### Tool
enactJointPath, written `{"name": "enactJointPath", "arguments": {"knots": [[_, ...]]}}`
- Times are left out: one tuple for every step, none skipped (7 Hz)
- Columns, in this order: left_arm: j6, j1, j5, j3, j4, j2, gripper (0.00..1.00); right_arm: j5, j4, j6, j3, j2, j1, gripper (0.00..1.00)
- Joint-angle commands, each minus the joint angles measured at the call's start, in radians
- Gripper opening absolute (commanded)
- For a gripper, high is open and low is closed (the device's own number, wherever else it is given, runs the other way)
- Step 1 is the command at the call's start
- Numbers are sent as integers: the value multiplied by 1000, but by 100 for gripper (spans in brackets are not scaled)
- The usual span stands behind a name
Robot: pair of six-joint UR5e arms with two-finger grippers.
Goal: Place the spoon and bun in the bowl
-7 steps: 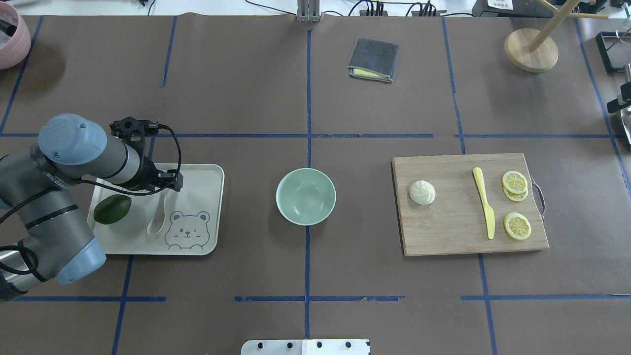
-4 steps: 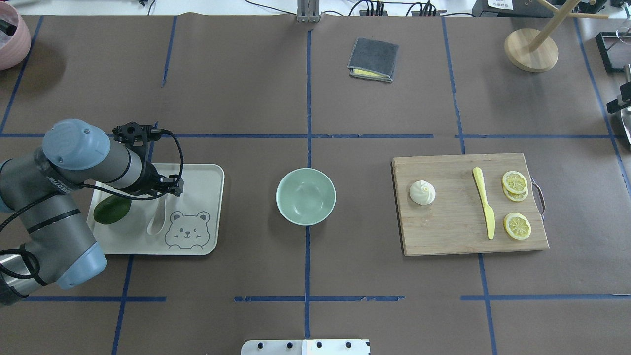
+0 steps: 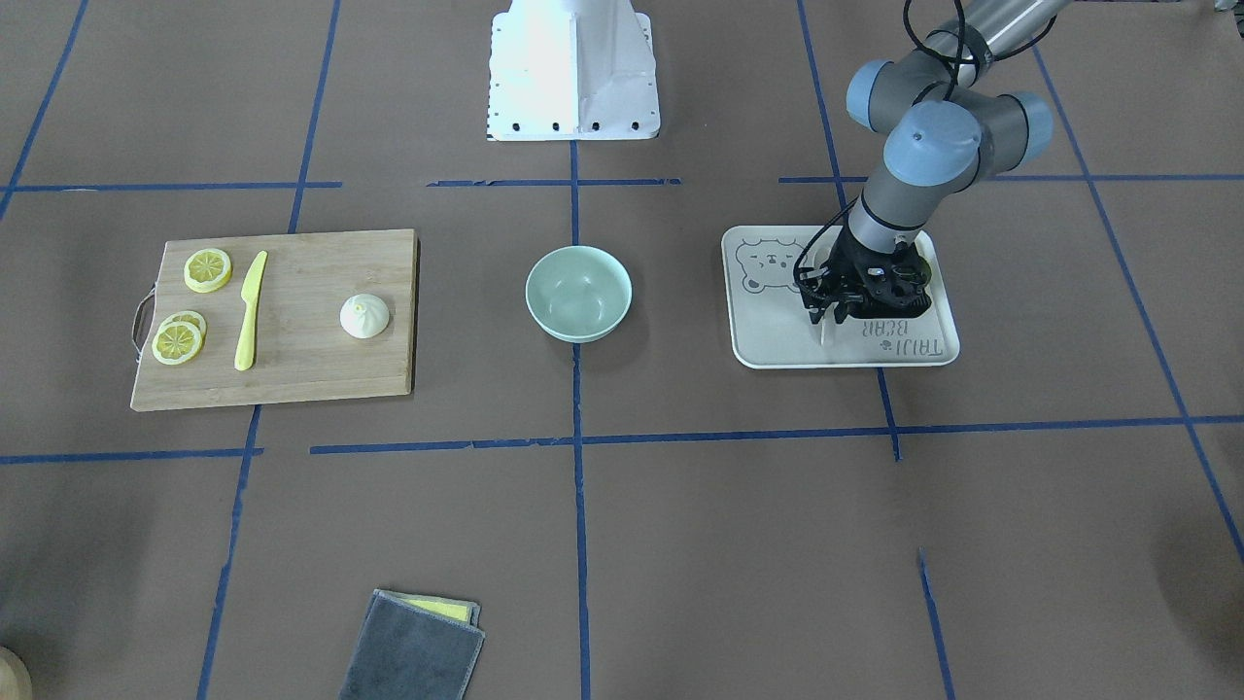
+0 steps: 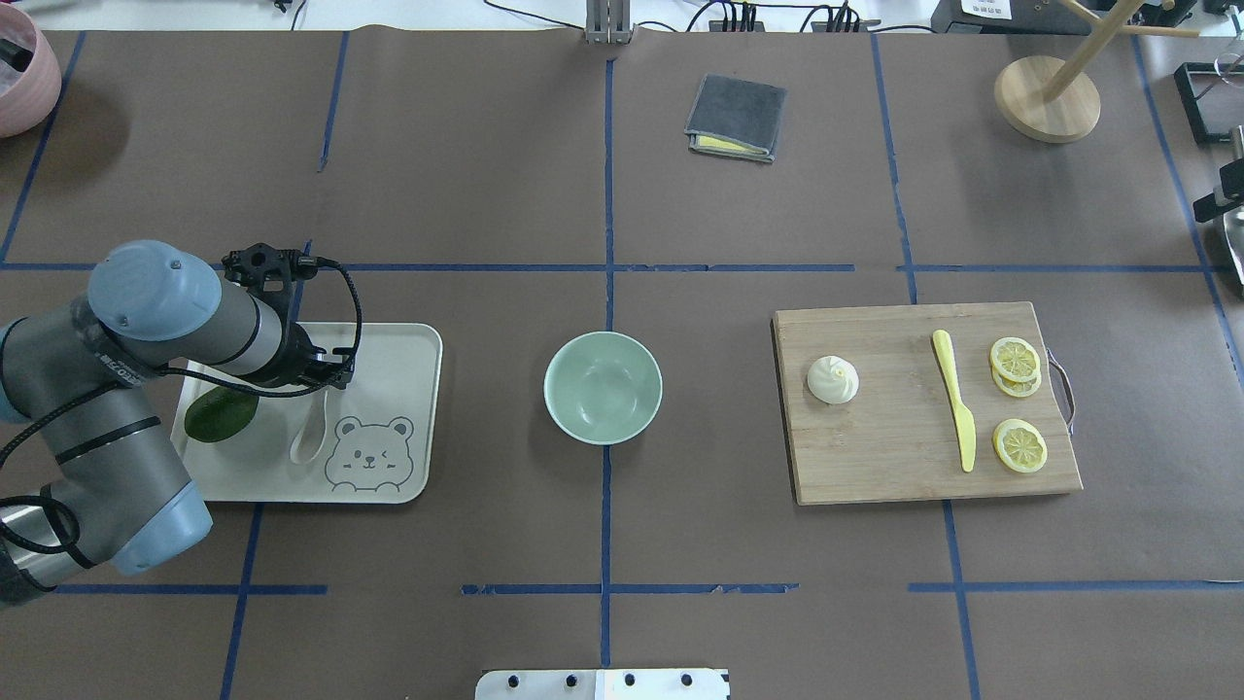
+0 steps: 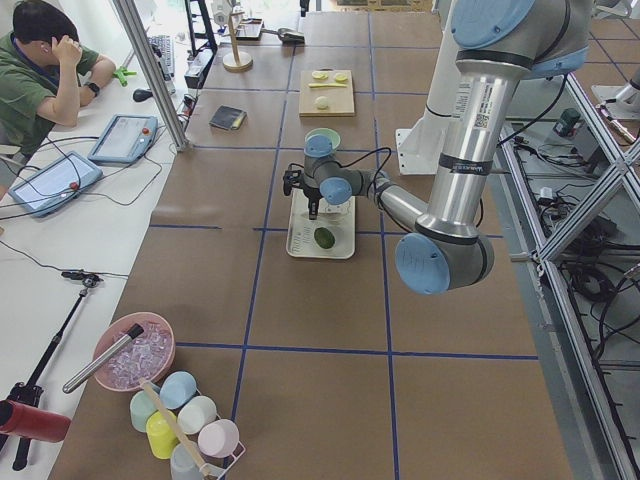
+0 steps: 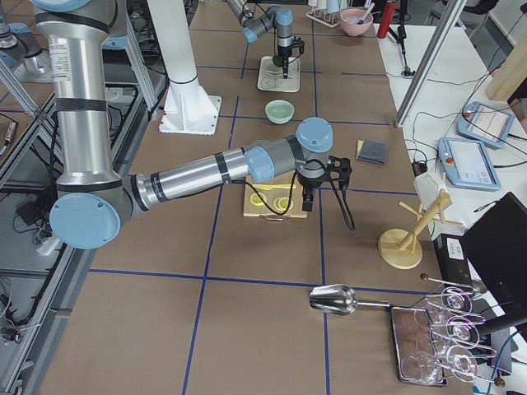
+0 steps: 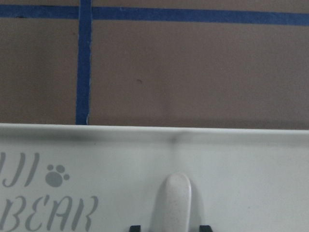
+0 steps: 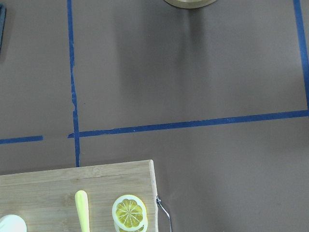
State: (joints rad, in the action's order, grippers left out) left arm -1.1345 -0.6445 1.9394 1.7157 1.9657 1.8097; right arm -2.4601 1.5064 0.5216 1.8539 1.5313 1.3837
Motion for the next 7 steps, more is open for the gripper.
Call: {"name": "enactJointPath", "arguments": {"knots": [[-1, 0, 0, 7, -1, -1, 0, 0, 0, 0, -1, 0, 0, 100], [-1, -1, 0, 30, -17, -1, 0, 0, 0, 0, 1, -2, 0, 100], [1, -4, 0, 88, -90, -1, 0, -2, 2, 2, -1, -13, -2, 100], [2, -18, 1, 158, -170, 6, 0, -2, 0, 21, -1, -29, -24, 100], [1, -21, 4, 201, -224, 25, 0, 6, 0, 99, -2, -75, -78, 100], [-4, -50, 10, 196, -232, 71, 0, 27, 0, 194, -4, -127, -136, 100], [-111, -63, 12, 190, -231, 112, 0, 105, -2, 290, 1, -182, -211, 100]]}}
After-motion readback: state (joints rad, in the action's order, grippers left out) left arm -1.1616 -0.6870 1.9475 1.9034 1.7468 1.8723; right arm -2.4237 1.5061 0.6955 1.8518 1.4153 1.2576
